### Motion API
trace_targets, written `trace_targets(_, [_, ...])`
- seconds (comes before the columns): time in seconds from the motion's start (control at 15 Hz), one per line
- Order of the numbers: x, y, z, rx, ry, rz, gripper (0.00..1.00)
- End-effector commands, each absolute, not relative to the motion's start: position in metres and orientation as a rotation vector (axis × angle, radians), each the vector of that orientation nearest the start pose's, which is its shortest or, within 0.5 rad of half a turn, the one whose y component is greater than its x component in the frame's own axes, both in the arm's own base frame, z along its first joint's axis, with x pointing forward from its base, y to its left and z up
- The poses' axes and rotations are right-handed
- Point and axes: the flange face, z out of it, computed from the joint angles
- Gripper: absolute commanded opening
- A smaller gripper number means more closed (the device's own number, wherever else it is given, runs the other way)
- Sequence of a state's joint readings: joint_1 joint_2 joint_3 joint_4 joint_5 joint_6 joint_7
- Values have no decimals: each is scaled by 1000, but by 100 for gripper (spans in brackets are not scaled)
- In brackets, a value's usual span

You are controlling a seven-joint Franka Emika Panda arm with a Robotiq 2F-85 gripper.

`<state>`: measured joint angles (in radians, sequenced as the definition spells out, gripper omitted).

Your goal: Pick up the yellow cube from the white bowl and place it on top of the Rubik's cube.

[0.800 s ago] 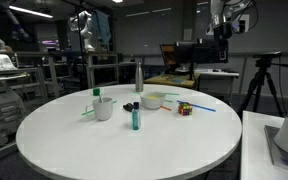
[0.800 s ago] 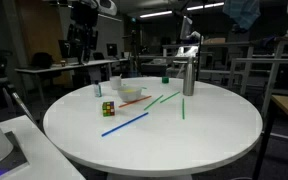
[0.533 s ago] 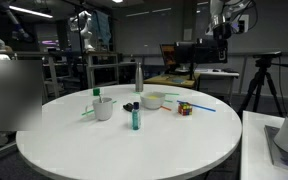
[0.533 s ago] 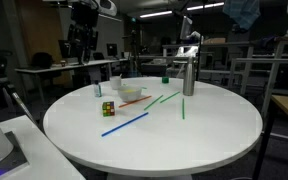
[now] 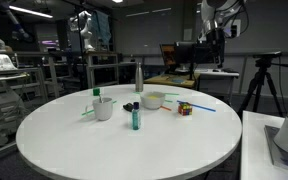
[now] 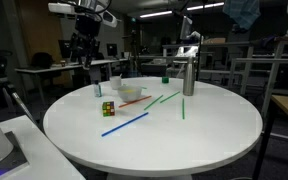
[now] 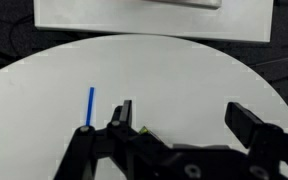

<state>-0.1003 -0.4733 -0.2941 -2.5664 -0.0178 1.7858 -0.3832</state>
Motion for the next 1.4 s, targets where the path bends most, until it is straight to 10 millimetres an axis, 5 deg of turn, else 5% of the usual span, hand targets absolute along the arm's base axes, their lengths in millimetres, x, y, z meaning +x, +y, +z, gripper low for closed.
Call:
trace_targets(0.0, [362, -113, 395, -2897, -180, 389, 100])
trace_targets(0.4, [426, -70, 397, -2973, -320, 319, 100])
trace_targets(0.87, [510, -31, 376, -3170, -282, -223, 100])
trace_targets(1.07, [532, -23, 357, -3220, -288, -400, 100])
trace_targets(1.33, [545, -24, 331, -3262, -234, -433, 100])
